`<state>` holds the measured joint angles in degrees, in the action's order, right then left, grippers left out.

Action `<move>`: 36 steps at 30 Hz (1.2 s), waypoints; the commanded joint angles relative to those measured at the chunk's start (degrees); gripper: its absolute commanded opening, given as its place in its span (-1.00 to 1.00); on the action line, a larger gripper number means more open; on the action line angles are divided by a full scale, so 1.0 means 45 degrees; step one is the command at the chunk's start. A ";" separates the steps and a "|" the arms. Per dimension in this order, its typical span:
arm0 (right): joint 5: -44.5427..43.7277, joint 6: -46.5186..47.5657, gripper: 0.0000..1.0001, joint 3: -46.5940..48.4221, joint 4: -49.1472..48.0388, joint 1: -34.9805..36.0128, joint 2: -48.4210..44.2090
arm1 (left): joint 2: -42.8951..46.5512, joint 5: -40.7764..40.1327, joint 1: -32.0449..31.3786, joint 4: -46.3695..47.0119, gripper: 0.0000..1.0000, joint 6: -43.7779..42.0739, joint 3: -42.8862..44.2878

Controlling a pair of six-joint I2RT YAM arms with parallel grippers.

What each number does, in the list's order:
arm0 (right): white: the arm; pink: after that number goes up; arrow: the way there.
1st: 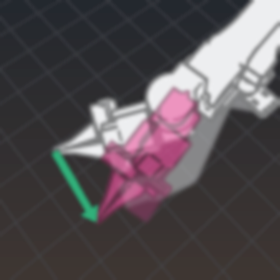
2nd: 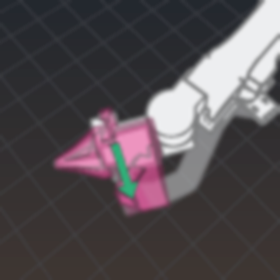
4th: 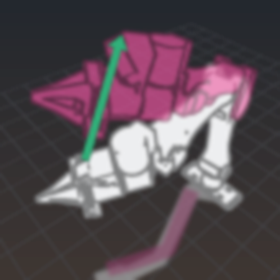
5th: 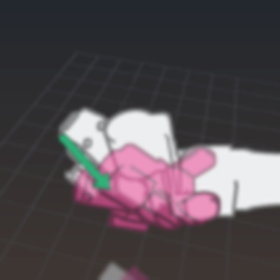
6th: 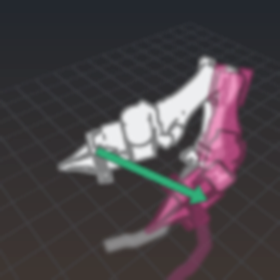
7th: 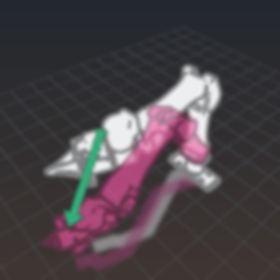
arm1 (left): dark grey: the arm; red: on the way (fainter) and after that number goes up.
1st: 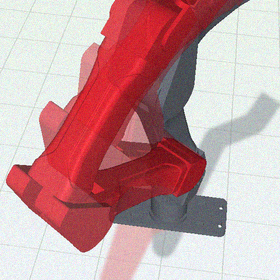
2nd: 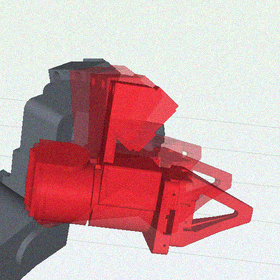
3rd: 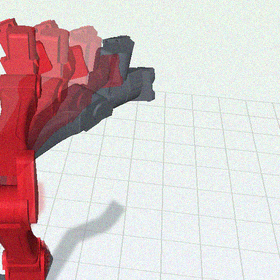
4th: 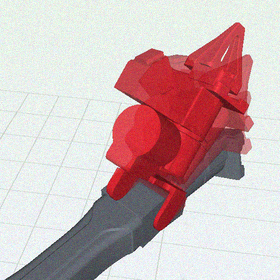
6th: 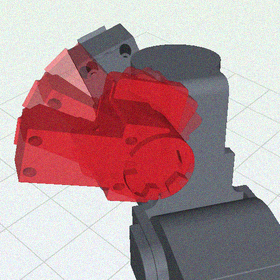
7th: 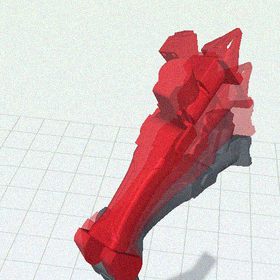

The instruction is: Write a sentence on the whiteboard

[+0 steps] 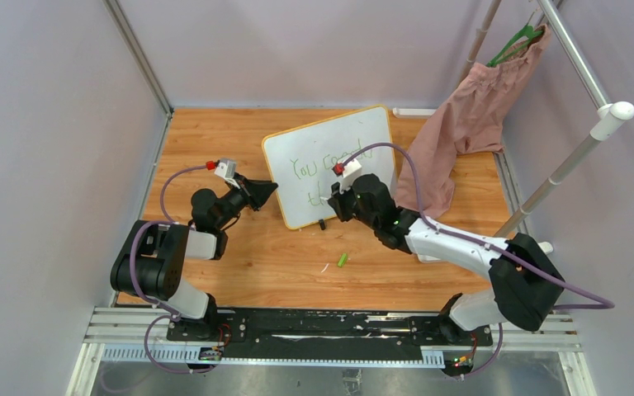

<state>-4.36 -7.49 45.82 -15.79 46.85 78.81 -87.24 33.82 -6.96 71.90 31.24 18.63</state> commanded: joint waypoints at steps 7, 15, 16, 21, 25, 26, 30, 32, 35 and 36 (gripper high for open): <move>-0.0476 0.0123 -1.00 0.0789 -0.0202 0.0064 0.0585 | -0.0082 0.0040 -0.0230 -0.0587 -1.00 -0.0559 0.0088; -0.0843 0.0200 -1.00 0.0959 0.0057 -0.0144 0.0608 | -0.0070 0.0031 -0.0230 -0.0606 -1.00 -0.0576 0.0110; -0.0896 0.0204 -1.00 0.0927 0.0085 -0.0180 0.0567 | -0.0081 0.0041 -0.0230 -0.0611 -1.00 -0.0576 0.0094; -0.1007 0.0212 -1.00 0.0828 0.0260 -0.0388 0.0439 | -0.0052 0.0042 -0.0230 -0.0606 -1.00 -0.0586 0.0078; -0.1096 0.0116 -1.00 0.0684 0.0267 -0.0526 0.0297 | -0.0064 0.0034 -0.0230 -0.0636 -1.00 -0.0576 0.0088; -0.1106 0.0093 -1.00 0.0641 0.0272 -0.0555 0.0268 | -0.0056 0.0036 -0.0230 -0.0627 -1.00 -0.0591 0.0079; -0.1195 0.0068 -1.00 0.0515 0.0306 -0.0621 0.0146 | -0.0061 0.0040 -0.0230 -0.0626 -1.00 -0.0596 0.0078; -0.1181 0.0062 -1.00 0.0455 0.0306 -0.0668 0.0079 | -0.0081 0.0042 -0.0230 -0.0644 -1.00 -0.0600 0.0078; -0.1201 0.0016 -1.00 0.0379 0.0325 -0.0689 0.0020 | -0.0059 0.0042 -0.0230 -0.0629 -1.00 -0.0596 0.0079; -0.1199 0.0007 -1.00 0.0349 0.0326 -0.0690 0.0009 | -0.0048 0.0042 -0.0230 -0.0634 -1.00 -0.0596 0.0086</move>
<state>-7.11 -7.49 48.29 -14.96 45.12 80.20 -87.24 33.82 -6.96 71.83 31.24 18.65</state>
